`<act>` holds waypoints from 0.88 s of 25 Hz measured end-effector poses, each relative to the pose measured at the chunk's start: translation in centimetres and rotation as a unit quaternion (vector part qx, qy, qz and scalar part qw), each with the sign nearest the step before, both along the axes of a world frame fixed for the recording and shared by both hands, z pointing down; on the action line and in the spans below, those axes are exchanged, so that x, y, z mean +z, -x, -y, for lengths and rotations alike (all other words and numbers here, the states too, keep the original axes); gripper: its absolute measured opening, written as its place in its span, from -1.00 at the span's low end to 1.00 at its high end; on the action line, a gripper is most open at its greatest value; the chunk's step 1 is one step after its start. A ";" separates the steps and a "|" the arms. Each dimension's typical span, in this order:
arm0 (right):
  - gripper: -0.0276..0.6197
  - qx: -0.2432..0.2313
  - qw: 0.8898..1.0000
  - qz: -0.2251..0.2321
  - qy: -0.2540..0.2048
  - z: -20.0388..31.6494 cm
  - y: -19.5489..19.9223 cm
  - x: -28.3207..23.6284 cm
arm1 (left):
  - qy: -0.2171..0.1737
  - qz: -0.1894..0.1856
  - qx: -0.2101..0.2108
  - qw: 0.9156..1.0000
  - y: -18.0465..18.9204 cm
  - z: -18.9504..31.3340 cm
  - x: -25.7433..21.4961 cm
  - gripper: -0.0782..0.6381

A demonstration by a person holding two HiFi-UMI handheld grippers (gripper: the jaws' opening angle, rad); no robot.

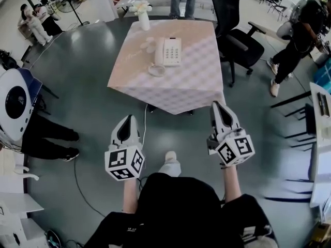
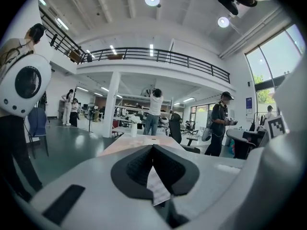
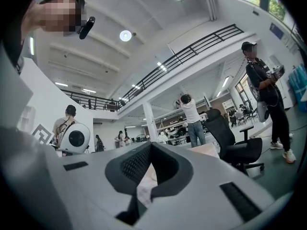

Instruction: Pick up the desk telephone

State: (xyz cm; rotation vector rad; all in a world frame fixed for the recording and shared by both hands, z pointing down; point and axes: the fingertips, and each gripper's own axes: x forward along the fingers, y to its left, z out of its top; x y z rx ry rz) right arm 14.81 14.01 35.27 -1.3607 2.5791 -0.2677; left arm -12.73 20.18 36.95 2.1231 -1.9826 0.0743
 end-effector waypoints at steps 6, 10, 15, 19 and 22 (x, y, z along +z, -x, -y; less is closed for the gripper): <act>-0.93 0.019 1.000 0.006 0.014 5.2 1.2 0.8 | 0.005 -0.010 0.017 1.000 1.7 6.0 0.6 -0.79; -0.94 0.035 0.999 0.005 0.022 7.8 1.8 1.5 | 0.009 -0.015 0.033 0.999 2.3 9.4 1.2 -0.79; -0.94 0.047 0.998 0.009 0.032 9.8 2.6 2.5 | 0.014 -0.017 0.048 0.999 3.0 12.1 2.1 -0.79; -0.94 0.053 0.998 0.013 0.044 11.1 3.1 3.2 | 0.024 -0.022 0.052 0.998 3.6 13.5 3.0 -0.79; -0.94 0.054 0.997 0.008 0.052 12.2 3.5 3.6 | 0.032 -0.030 0.050 0.998 4.2 14.5 3.5 -0.79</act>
